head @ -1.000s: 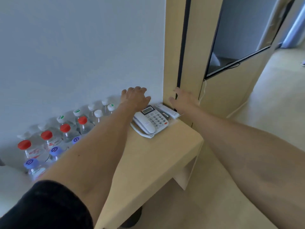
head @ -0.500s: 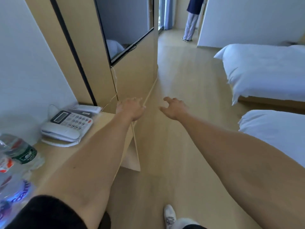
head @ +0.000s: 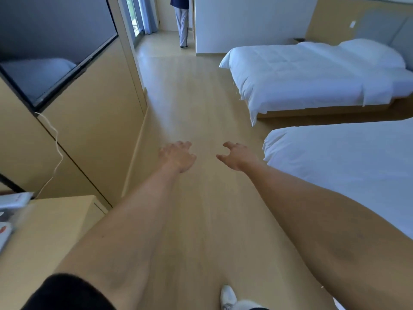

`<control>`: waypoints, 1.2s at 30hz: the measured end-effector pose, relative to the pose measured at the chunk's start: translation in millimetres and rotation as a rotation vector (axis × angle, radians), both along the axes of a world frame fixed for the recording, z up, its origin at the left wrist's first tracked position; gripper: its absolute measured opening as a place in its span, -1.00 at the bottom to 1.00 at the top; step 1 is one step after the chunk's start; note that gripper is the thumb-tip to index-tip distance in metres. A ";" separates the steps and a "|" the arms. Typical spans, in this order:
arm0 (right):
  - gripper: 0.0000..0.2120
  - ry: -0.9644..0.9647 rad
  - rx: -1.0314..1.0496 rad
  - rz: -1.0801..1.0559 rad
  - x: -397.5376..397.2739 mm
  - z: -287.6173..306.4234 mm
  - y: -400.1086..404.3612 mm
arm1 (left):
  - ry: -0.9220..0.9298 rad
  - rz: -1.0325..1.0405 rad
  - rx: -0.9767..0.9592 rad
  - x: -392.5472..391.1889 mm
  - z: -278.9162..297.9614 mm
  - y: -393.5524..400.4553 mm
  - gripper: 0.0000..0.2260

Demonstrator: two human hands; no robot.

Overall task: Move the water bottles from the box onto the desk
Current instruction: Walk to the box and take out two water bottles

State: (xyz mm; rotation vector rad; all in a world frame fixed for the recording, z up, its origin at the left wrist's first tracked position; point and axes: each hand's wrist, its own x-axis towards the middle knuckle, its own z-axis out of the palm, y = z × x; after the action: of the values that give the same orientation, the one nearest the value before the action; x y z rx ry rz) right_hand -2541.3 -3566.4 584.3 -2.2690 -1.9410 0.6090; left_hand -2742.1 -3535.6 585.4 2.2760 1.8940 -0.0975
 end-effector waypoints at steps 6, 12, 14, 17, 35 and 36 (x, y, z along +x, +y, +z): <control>-0.38 -0.010 -0.029 -0.034 68.8 -6.7 57.6 | 0.008 -0.004 -0.030 65.2 -9.4 58.0 -0.51; -0.37 -0.010 -0.047 -0.067 110.0 -4.2 109.3 | 0.002 -0.001 -0.058 101.0 -3.9 111.4 -0.51; -0.37 -0.007 -0.048 -0.069 115.7 -3.4 129.4 | 0.004 0.003 -0.065 105.5 -0.6 131.5 -0.50; -0.36 -0.016 -0.069 -0.069 117.8 -1.8 164.3 | -0.006 0.002 -0.085 107.9 2.1 167.4 -0.49; -0.34 -0.073 -0.163 -0.063 55.8 11.1 522.4 | -0.047 0.008 -0.166 47.5 5.2 526.3 -0.48; -0.34 -0.072 -0.168 -0.064 56.0 11.0 538.7 | -0.043 0.002 -0.171 47.5 5.4 543.5 -0.49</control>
State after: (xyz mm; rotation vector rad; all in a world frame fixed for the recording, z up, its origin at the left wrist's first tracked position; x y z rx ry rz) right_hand -2485.3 -3027.8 595.3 -2.4750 -1.9057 0.7180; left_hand -2694.6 -2992.0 590.8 2.1465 1.7932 -0.2004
